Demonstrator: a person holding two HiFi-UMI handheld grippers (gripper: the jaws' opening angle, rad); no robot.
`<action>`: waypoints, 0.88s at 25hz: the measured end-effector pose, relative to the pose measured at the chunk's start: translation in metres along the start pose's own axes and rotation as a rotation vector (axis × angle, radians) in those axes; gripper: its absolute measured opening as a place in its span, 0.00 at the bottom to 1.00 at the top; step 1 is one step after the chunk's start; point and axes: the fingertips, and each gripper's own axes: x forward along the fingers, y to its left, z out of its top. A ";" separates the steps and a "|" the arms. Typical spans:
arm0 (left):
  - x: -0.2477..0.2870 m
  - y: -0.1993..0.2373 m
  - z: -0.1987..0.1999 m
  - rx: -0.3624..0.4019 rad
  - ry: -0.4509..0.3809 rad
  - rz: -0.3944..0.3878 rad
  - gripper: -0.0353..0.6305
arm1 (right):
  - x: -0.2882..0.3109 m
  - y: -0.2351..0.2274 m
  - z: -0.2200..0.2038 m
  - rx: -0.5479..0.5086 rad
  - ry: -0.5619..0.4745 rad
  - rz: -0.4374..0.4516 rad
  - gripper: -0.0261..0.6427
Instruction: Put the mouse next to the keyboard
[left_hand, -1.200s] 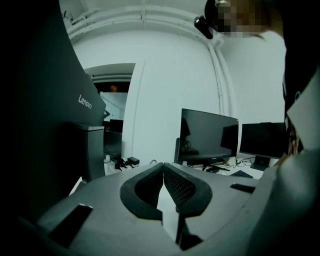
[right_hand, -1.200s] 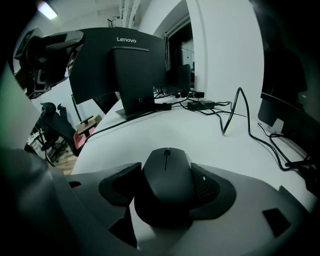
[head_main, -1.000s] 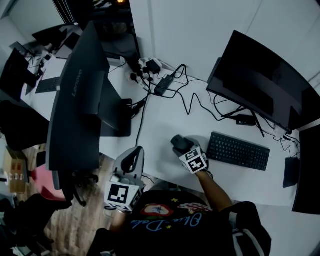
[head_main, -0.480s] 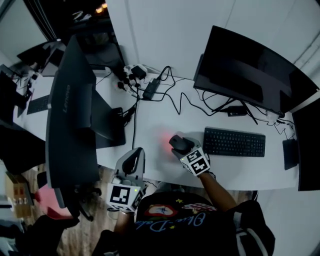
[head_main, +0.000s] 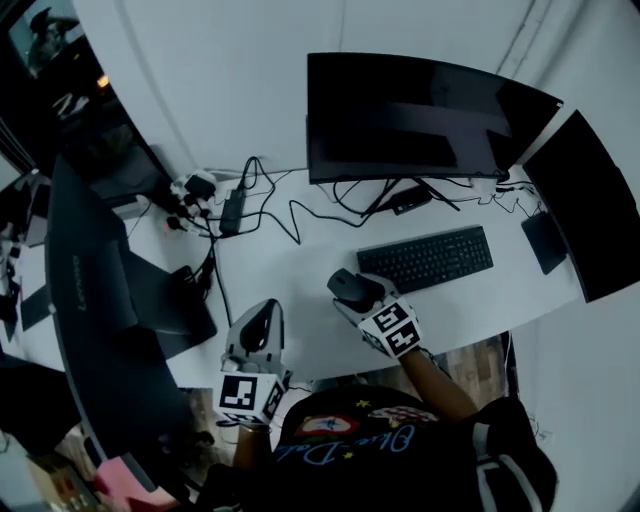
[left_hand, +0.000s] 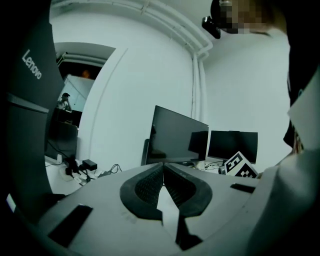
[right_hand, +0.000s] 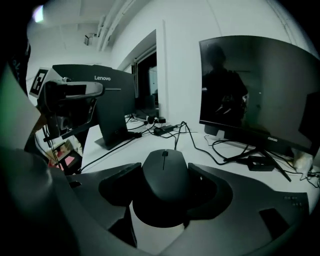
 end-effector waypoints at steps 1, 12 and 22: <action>0.006 -0.004 0.000 0.003 0.000 -0.026 0.06 | -0.005 -0.005 0.001 0.012 -0.009 -0.021 0.44; 0.049 -0.031 -0.010 0.031 0.041 -0.197 0.06 | -0.049 -0.041 -0.015 0.131 -0.041 -0.165 0.44; 0.091 -0.075 -0.016 0.051 0.067 -0.236 0.06 | -0.094 -0.100 -0.026 0.169 -0.086 -0.246 0.44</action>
